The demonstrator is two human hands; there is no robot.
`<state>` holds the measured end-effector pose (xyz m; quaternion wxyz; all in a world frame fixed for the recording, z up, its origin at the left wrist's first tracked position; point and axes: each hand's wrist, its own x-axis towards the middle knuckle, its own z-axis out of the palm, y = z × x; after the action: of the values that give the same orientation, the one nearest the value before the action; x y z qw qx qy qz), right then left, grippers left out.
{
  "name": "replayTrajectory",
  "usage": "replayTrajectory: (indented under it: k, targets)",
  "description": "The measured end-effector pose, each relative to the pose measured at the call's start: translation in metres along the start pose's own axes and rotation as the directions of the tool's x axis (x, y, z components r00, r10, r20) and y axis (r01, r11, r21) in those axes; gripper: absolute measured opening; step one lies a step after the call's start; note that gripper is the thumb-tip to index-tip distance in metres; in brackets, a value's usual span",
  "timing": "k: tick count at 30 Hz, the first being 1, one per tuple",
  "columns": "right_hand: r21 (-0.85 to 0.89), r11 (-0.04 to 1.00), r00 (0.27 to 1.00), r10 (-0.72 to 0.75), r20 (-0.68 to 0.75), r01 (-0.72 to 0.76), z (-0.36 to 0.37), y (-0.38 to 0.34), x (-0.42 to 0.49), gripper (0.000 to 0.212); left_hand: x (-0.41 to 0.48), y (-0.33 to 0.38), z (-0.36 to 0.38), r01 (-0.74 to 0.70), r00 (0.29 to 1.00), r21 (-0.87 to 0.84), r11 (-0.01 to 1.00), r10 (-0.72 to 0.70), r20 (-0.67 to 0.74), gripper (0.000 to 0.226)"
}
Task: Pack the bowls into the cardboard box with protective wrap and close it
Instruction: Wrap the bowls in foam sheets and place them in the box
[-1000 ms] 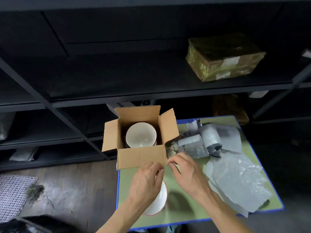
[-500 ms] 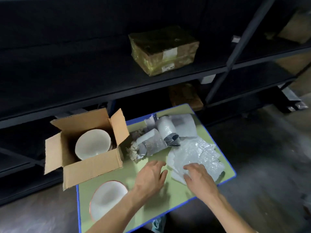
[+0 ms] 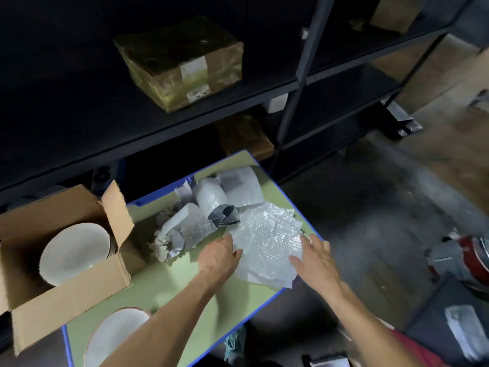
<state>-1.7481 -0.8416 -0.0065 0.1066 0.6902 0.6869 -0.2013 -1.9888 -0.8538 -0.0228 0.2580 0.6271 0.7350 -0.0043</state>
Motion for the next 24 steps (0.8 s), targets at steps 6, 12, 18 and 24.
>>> replayTrajectory:
  k: [6,12,18,24]
  targets:
    - [0.182,0.982,0.998,0.056,0.010,-0.057,-0.003,-0.004,0.004,0.065,0.000,-0.002,0.007,0.075,0.997,-0.188,0.979,-0.077,-0.001,0.014]
    - [0.376,0.926,0.993,0.067,-0.093,-0.028,-0.006,-0.015,0.001,0.056,-0.006,-0.008,0.009,0.071,0.997,-0.260,0.963,-0.076,-0.012,0.018]
    - [0.418,0.906,0.995,0.091,-0.043,-0.065,-0.007,-0.019,0.008,0.039,-0.015,-0.014,0.011,0.043,0.993,-0.251,0.967,-0.068,-0.092,0.026]
    - [0.328,0.937,0.991,0.132,-0.012,-0.121,0.003,-0.024,0.013,0.061,-0.025,-0.006,0.014,0.026,0.995,-0.285,0.958,-0.052,-0.081,0.031]
